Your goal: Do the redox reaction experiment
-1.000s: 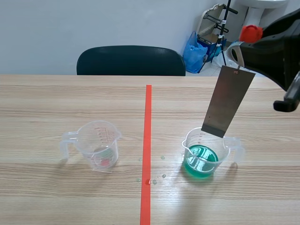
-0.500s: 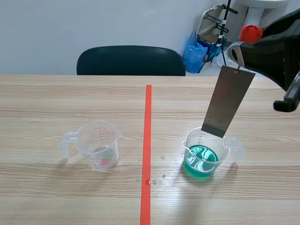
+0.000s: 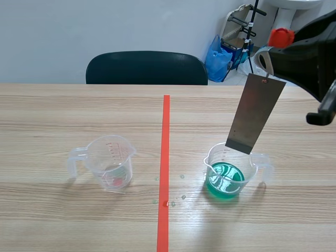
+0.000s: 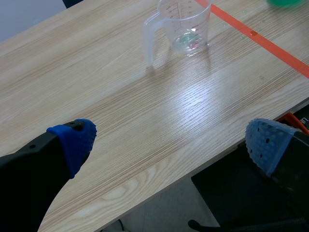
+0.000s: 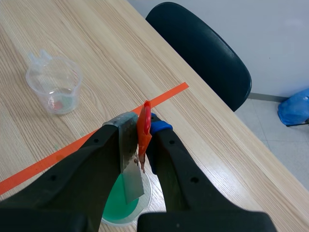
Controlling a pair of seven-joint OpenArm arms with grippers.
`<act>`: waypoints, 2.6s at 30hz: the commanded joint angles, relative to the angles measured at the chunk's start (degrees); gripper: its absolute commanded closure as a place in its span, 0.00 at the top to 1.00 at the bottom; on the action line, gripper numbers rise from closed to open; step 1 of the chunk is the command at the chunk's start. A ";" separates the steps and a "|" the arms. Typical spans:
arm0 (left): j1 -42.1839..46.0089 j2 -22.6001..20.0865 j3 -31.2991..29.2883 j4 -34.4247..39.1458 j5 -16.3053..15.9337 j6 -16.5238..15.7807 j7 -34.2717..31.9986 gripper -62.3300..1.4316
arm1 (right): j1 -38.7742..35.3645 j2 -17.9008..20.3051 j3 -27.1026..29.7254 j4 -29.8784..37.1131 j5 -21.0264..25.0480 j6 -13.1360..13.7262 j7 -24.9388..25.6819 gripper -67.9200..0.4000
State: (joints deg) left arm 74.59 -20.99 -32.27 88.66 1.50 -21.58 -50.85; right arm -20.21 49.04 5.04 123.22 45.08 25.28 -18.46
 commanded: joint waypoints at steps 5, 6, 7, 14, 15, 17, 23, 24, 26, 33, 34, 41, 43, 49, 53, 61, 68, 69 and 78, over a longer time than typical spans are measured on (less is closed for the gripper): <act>0.00 0.17 0.07 0.55 -0.37 -0.15 -0.74 1.00 | 0.66 0.15 0.15 0.00 0.39 -0.20 0.83 0.01; 0.00 0.17 0.07 0.55 -0.37 -0.15 -0.74 1.00 | 0.66 0.15 0.15 0.00 0.39 -0.20 0.83 0.01; 0.00 0.17 0.07 0.55 -0.37 -0.15 -0.74 1.00 | 0.66 0.15 0.15 0.00 0.39 -0.20 0.83 0.01; 0.00 0.17 0.07 0.55 -0.37 -0.15 -0.74 1.00 | 0.66 0.15 0.15 0.00 0.39 -0.20 0.83 0.01; 0.00 0.17 0.07 0.55 -0.37 -0.15 -0.74 1.00 | 0.66 0.15 0.15 0.00 0.39 -0.20 0.83 0.01; 0.00 0.17 0.07 0.55 -0.37 -0.15 -0.74 1.00 | 0.66 0.15 0.15 0.00 0.42 -0.20 0.83 0.01; 0.00 0.17 0.07 0.55 -0.37 -0.15 -0.74 1.00 | 0.66 0.15 0.15 0.00 0.42 -0.20 0.83 0.01; 0.00 0.17 0.07 0.55 -0.37 -0.15 -0.74 1.00 | 0.66 0.15 0.15 0.00 0.42 -0.20 0.83 0.01; 0.00 0.17 0.07 0.55 -0.37 -0.15 -0.74 1.00 | 0.66 0.15 0.15 0.00 0.42 -0.20 0.83 0.01; 0.00 0.17 0.07 0.55 -0.35 -0.15 -0.74 1.00 | 0.66 0.15 0.15 0.00 0.42 -0.20 0.83 0.01; 0.00 0.17 0.07 0.55 -0.35 -0.15 -0.74 1.00 | 0.66 0.15 0.15 0.00 0.42 -0.20 0.83 0.01; 0.00 0.17 0.07 0.55 -0.35 -0.15 -0.74 1.00 | 0.66 0.15 0.15 0.00 0.42 -0.20 0.83 0.01; 0.00 0.17 0.07 0.55 -0.35 -0.15 -0.74 1.00 | 0.66 0.15 0.15 0.00 0.42 -0.20 0.83 0.01; 0.00 0.17 0.07 0.55 -0.35 -0.15 -0.74 1.00 | 0.66 0.15 0.15 0.00 0.39 -0.20 0.83 0.01; 0.00 0.17 0.07 0.55 -0.35 -0.15 -0.74 1.00 | 0.66 0.15 0.15 0.00 0.39 -0.20 0.83 0.01; 0.00 0.17 0.07 0.55 -0.35 -0.15 -0.72 1.00 | 0.66 0.15 0.15 0.00 0.39 -0.20 0.83 0.01; 0.00 0.17 0.07 0.55 -0.35 -0.15 -0.72 1.00 | 0.63 0.11 -0.52 -0.55 0.44 -0.17 0.92 0.01; 0.00 0.17 0.07 0.55 -0.35 -0.15 -0.72 1.00 | 0.63 0.00 -0.87 -0.92 0.39 -0.17 1.09 0.02; 0.00 0.17 0.07 0.55 -0.37 -0.15 -0.70 1.00 | 0.68 -0.17 -3.74 -4.96 -0.22 0.48 4.98 0.02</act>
State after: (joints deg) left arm 74.59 -20.99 -32.27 88.66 1.50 -21.58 -50.85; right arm -20.21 48.88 1.28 118.34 44.75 25.76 -14.63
